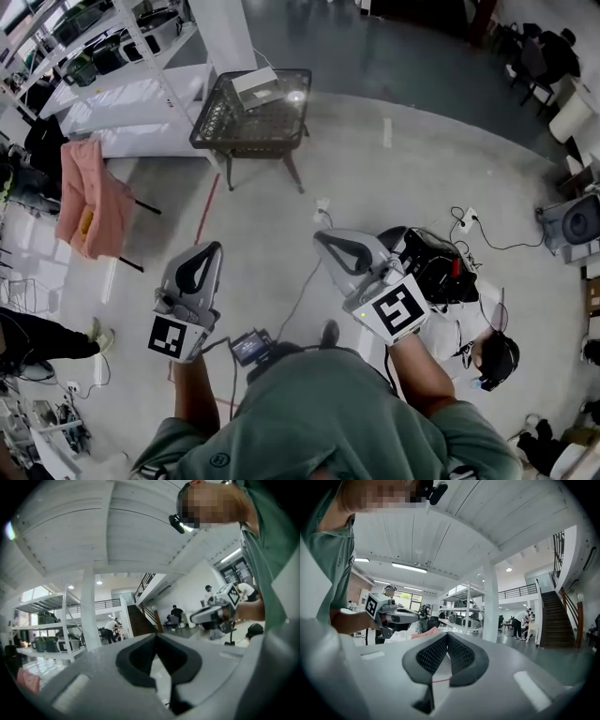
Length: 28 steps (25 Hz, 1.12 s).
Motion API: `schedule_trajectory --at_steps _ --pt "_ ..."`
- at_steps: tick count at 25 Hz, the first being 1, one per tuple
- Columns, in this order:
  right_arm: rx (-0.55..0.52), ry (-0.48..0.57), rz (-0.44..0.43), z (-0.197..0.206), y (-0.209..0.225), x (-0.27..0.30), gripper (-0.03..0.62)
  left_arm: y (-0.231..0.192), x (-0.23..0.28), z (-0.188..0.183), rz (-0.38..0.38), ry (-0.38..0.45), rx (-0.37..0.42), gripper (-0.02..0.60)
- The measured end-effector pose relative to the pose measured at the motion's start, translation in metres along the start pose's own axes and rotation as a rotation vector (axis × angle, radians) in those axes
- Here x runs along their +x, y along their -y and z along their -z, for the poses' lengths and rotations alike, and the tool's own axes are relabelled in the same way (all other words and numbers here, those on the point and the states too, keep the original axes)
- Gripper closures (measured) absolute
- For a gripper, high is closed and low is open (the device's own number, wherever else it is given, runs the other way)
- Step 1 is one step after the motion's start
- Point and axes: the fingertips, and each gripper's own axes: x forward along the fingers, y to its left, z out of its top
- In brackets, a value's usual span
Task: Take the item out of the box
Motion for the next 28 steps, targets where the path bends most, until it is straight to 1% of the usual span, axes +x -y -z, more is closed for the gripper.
schedule_trajectory --at_steps 3,7,10,15,22,25,28 --pt "0.009 0.025 -0.005 -0.002 0.021 0.002 0.588 -0.002 0.017 -0.007 -0.001 -0.021 0.019 0.578" --pt "0.023 0.025 -0.007 0.001 0.034 0.0 0.588 -0.01 0.025 -0.015 -0.028 -0.019 0.042 0.578" --pt "0.032 0.019 -0.009 0.005 0.047 0.005 0.588 -0.017 0.041 -0.013 -0.029 -0.018 0.037 0.578" --pt "0.034 0.004 0.013 0.015 0.076 0.024 0.588 -0.034 0.073 0.001 -0.002 -0.016 0.026 0.578" --pt "0.021 -0.024 0.061 0.018 0.115 0.075 0.588 -0.092 0.117 0.023 0.033 0.001 0.004 0.578" --pt "0.01 -0.042 0.076 0.02 0.128 0.108 0.588 -0.125 0.132 0.031 0.043 0.023 -0.008 0.578" --pt "0.011 -0.048 0.09 0.018 0.138 0.145 0.588 -0.162 0.144 0.044 0.058 0.026 -0.024 0.578"
